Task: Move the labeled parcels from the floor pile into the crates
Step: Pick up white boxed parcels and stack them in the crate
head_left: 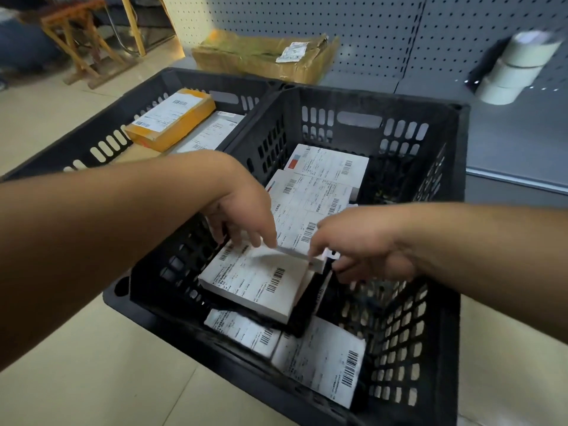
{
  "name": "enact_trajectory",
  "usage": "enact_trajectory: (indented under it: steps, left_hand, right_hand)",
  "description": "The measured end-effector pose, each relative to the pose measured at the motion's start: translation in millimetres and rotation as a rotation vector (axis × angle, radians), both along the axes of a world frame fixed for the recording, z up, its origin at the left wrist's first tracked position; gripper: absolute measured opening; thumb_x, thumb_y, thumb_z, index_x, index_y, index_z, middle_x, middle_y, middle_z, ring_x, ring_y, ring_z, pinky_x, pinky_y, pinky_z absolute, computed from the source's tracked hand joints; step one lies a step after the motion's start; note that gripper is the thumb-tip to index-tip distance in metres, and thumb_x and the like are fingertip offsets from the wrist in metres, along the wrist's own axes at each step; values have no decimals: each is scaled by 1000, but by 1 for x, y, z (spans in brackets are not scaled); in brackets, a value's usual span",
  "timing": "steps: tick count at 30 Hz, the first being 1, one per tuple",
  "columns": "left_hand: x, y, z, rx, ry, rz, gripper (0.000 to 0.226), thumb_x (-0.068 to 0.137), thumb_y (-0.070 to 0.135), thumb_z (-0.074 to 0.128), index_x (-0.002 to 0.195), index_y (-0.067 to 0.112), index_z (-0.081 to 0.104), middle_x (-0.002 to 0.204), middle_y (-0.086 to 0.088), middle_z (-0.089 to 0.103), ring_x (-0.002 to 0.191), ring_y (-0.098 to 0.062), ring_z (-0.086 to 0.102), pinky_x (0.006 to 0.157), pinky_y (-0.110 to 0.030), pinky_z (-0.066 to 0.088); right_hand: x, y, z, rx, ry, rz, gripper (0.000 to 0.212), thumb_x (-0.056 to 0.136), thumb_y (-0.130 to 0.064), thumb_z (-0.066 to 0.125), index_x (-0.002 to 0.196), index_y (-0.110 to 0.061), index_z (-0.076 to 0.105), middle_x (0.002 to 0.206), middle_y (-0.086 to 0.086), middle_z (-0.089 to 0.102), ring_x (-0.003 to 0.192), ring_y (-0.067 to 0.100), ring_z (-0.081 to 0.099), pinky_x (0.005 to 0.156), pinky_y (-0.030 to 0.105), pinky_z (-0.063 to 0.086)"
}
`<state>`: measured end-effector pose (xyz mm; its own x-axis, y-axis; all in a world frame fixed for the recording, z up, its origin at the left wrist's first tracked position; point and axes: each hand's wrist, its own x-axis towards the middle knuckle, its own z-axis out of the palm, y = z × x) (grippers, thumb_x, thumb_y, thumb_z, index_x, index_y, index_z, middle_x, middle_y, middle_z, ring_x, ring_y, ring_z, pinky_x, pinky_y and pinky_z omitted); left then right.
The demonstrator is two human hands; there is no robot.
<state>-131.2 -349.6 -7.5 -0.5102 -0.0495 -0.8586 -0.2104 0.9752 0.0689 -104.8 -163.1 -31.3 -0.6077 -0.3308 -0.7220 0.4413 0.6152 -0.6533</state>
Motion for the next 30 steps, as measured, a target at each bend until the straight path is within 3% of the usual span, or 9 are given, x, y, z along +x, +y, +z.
enact_trajectory:
  steps: [4, 9, 14, 21, 24, 26, 30]
  left_hand:
    - [-12, 21, 18, 51, 126, 62, 46, 97, 39, 64, 140, 27, 57, 125, 11, 64, 113, -18, 66, 97, -40, 57]
    - [-27, 56, 31, 102, 266, 74, 46, 100, 37, 59, 144, 25, 53, 132, 7, 63, 112, -16, 65, 96, -42, 58]
    - [-48, 103, 47, 154, 337, 40, 38, 100, 39, 60, 136, 27, 60, 123, 10, 67, 103, -10, 67, 86, -36, 60]
    - [-57, 206, 77, 367, 518, 70, 23, 98, 39, 65, 118, 28, 68, 111, 9, 74, 103, -12, 70, 79, -32, 60]
    - [-56, 259, 77, 457, 544, 94, 22, 99, 35, 63, 118, 23, 67, 115, 3, 72, 108, -19, 69, 88, -36, 59]
    - [-56, 295, 71, 500, 550, 126, 23, 100, 32, 62, 120, 20, 65, 118, -2, 70, 112, -22, 68, 93, -38, 56]
    - [-55, 362, 49, 543, 525, 148, 21, 99, 32, 62, 117, 20, 62, 113, -1, 70, 97, -18, 69, 82, -36, 55]
  right_hand:
    - [-21, 31, 26, -54, 43, -113, 52, 92, -23, 68, 140, -20, 49, 130, 9, 58, 95, 25, 67, 90, 41, 60]
    - [-36, 89, 58, -180, 75, -211, 33, 94, -25, 65, 125, -19, 57, 118, 14, 66, 100, 28, 70, 71, 32, 63]
    - [-44, 164, 81, -276, 121, -354, 13, 96, -22, 59, 107, -15, 60, 120, 21, 63, 107, 37, 67, 88, 39, 60]
    - [-43, 261, 82, -280, 145, -510, 12, 95, -24, 58, 104, -16, 58, 111, 18, 59, 98, 39, 64, 86, 49, 59]
    - [-40, 301, 72, -241, 158, -569, 11, 97, -26, 56, 105, -18, 59, 117, 16, 58, 95, 38, 60, 84, 49, 59]
    - [-38, 330, 62, -209, 159, -609, 13, 98, -28, 56, 108, -20, 60, 123, 15, 58, 98, 37, 60, 85, 50, 58]
    - [-29, 399, 36, -125, 145, -711, 14, 101, -30, 55, 109, -19, 59, 130, 14, 57, 115, 35, 59, 91, 53, 55]
